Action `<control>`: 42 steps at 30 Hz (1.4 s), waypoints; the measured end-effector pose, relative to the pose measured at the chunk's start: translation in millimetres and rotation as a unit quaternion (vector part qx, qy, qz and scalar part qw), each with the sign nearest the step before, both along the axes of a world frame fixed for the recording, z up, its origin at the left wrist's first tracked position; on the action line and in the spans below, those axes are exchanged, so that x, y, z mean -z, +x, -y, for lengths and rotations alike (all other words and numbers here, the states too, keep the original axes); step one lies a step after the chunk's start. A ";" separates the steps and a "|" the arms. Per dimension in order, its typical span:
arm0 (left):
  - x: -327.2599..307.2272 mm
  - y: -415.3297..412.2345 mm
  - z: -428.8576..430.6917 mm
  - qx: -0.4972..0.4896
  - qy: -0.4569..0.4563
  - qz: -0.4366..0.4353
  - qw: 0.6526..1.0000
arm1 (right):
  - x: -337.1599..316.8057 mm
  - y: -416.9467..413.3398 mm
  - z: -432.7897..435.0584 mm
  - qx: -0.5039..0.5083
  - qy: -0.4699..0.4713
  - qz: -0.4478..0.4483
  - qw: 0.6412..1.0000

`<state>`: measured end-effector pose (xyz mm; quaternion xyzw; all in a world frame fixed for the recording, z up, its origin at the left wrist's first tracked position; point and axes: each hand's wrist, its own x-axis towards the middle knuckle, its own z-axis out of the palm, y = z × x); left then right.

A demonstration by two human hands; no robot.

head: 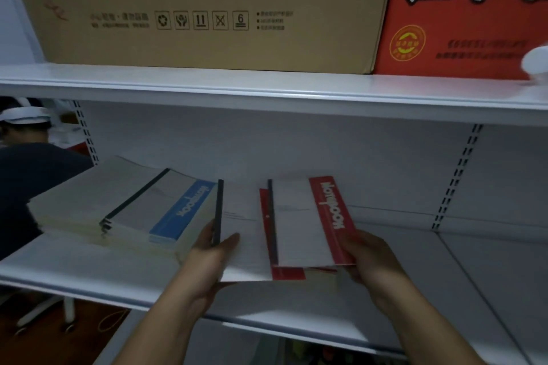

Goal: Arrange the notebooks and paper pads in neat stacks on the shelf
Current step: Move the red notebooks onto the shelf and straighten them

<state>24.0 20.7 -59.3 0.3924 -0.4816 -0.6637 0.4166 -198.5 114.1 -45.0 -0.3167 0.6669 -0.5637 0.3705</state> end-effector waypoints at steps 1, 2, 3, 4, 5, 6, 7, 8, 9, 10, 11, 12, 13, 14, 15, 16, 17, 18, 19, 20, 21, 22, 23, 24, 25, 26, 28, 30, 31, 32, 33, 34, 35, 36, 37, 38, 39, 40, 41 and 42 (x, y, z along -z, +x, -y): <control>0.7 -7.7 -1.3 0.005 0.006 -0.005 1.000 | 1.2 10.1 6.1 -0.031 0.015 -0.042 0.999; 0.8 -14.2 -2.3 0.007 0.010 -0.011 1.000 | 3.5 17.0 12.8 -0.055 0.032 -0.099 0.993; 0.9 -18.6 -2.7 0.007 0.012 -0.018 1.000 | 8.3 19.9 20.1 -0.067 0.051 -0.176 0.981; 0.2 -20.6 -2.9 0.006 0.015 -0.028 0.999 | 11.9 21.4 25.4 -0.065 0.068 -0.256 0.962; 0.2 -20.4 -1.9 0.003 0.018 -0.040 0.999 | 14.5 19.5 28.7 -0.050 0.079 -0.324 0.941; 0.0 -19.4 -1.5 0.000 0.021 -0.050 0.999 | 20.1 13.9 32.4 -0.027 0.080 -0.375 0.923; 0.1 -17.8 -1.0 -0.004 0.024 -0.056 0.998 | 23.1 10.6 33.7 -0.014 0.101 -0.398 0.912; 0.4 -16.2 -1.0 -0.007 0.026 -0.061 0.998 | 28.2 4.6 35.3 -0.011 0.140 -0.387 0.911; 0.0 -14.7 -1.1 -0.012 0.027 -0.065 0.997 | 30.7 -0.1 35.3 -0.018 0.182 -0.345 0.921; -0.1 -12.5 -0.6 -0.019 0.027 -0.067 0.997 | 34.1 -6.0 35.0 -0.033 0.204 -0.310 0.928; -0.3 -9.9 -0.1 -0.028 0.026 -0.067 0.997 | 31.3 -11.3 30.0 -0.044 0.207 -0.284 0.935; -0.2 -6.7 0.4 -0.040 0.024 -0.064 0.997 | 28.4 -19.3 24.9 -0.040 0.179 -0.255 0.949; 0.1 -3.1 1.3 -0.055 0.019 -0.059 0.997 | 21.4 -26.5 17.2 -0.022 0.145 -0.211 0.966; 0.4 0.6 2.1 -0.067 0.013 -0.052 0.996 | 15.6 -33.6 9.8 -0.001 0.101 -0.159 0.982; 0.8 3.5 2.9 -0.078 0.008 -0.045 0.996 | 9.5 -38.8 1.2 0.019 0.058 -0.101 0.993; 1.3 4.6 3.0 -0.083 0.005 -0.040 0.996 | 4.6 -40.5 -4.3 0.030 0.023 -0.049 0.998; 1.3 3.7 2.2 -0.084 0.004 -0.037 0.996 | -0.8 -38.4 -6.0 0.029 -0.003 -0.007 1.000; 1.0 0.3 0.7 -0.079 0.007 -0.038 0.996 | -6.9 -30.6 -4.3 0.024 -0.021 0.016 0.999; 0.7 -4.9 -2.0 -0.071 0.013 -0.042 0.997 | -8.0 -21.0 0.4 0.012 -0.026 0.013 1.000; 1.2 -10.9 -4.6 -0.060 0.022 -0.046 0.997 | -7.7 -8.7 5.3 -0.003 -0.027 -0.013 1.000; 0.9 -17.0 -7.4 -0.049 0.030 -0.047 0.997 | -4.0 2.3 11.6 -0.018 -0.016 -0.062 0.998; 1.0 -21.7 -9.4 -0.038 0.036 -0.046 0.998 | 1.3 10.4 18.3 -0.032 0.004 -0.108 0.994; 0.5 -24.5 -10.6 -0.031 0.036 -0.047 0.998 | 7.3 15.0 24.8 -0.041 0.022 -0.142 0.989; 1.1 -25.1 -9.8 -0.032 0.033 -0.051 0.998 | 12.3 16.8 31.1 -0.043 0.026 -0.158 0.986; 1.1 -23.7 -8.7 -0.037 0.030 -0.056 0.997 | 14.9 15.7 34.3 -0.032 0.023 -0.171 0.985; 0.6 -21.3 -7.7 -0.044 0.028 -0.059 0.997 | 16.5 12.5 35.6 -0.008 0.017 -0.214 0.977; 0.1 -15.8 -7.0 -0.053 0.026 -0.063 0.996 | 28.6 -1.0 39.1 0.023 0.055 -0.308 0.949; 0.7 -10.9 -5.5 -0.050 0.016 -0.058 0.997 | 40.6 -10.7 36.7 0.004 0.153 -0.291 0.945; 0.2 -8.9 -4.5 -0.046 0.010 -0.053 0.997 | 50.3 -16.8 36.6 -0.005 0.189 -0.263 0.946; 1.3 -6.7 -3.3 -0.047 0.004 -0.047 0.998 | 52.0 -18.6 33.7 -0.006 0.203 -0.248 0.947; 1.8 -5.0 -2.5 -0.048 -0.002 -0.043 0.998 | 52.6 -22.5 29.6 0.010 0.196 -0.234 0.952; 2.7 -4.0 -1.8 -0.048 -0.009 -0.040 0.998 | 50.8 -27.9 23.9 0.033 0.177 -0.214 0.960; 2.9 -4.7 -1.6 -0.046 -0.018 -0.036 0.998 | 45.2 -33.5 14.0 0.062 0.158 -0.184 0.968; 3.3 -6.4 -1.9 -0.043 -0.028 -0.029 0.998 | 40.5 -40.5 2.5 0.090 0.131 -0.140 0.977; 3.8 -9.9 -2.8 -0.040 -0.036 -0.024 0.998 | 36.6 -47.9 -11.7 0.126 0.101 -0.091 0.983; 4.6 -15.5 -3.9 -0.037 -0.042 -0.020 0.998 | 32.0 -55.4 -28.5 0.163 0.067 -0.036 0.984; 6.1 -23.2 -6.0 -0.029 -0.047 -0.018 0.998 | 26.3 -60.3 -45.4 0.193 0.029 0.021 0.981; 7.7 -33.3 -10.1 -0.020 -0.049 -0.017 0.998 | 20.6 -63.8 -59.4 0.210 -0.010 0.065 0.975; 8.6 -45.6 -16.2 -0.004 -0.049 -0.019 0.999 | 18.2 -68.6 -69.4 0.220 -0.030 0.086 0.971; 10.1 -59.4 -22.9 0.009 -0.044 -0.022 0.999 | 14.6 -71.7 -77.9 0.220 -0.037 0.088 0.971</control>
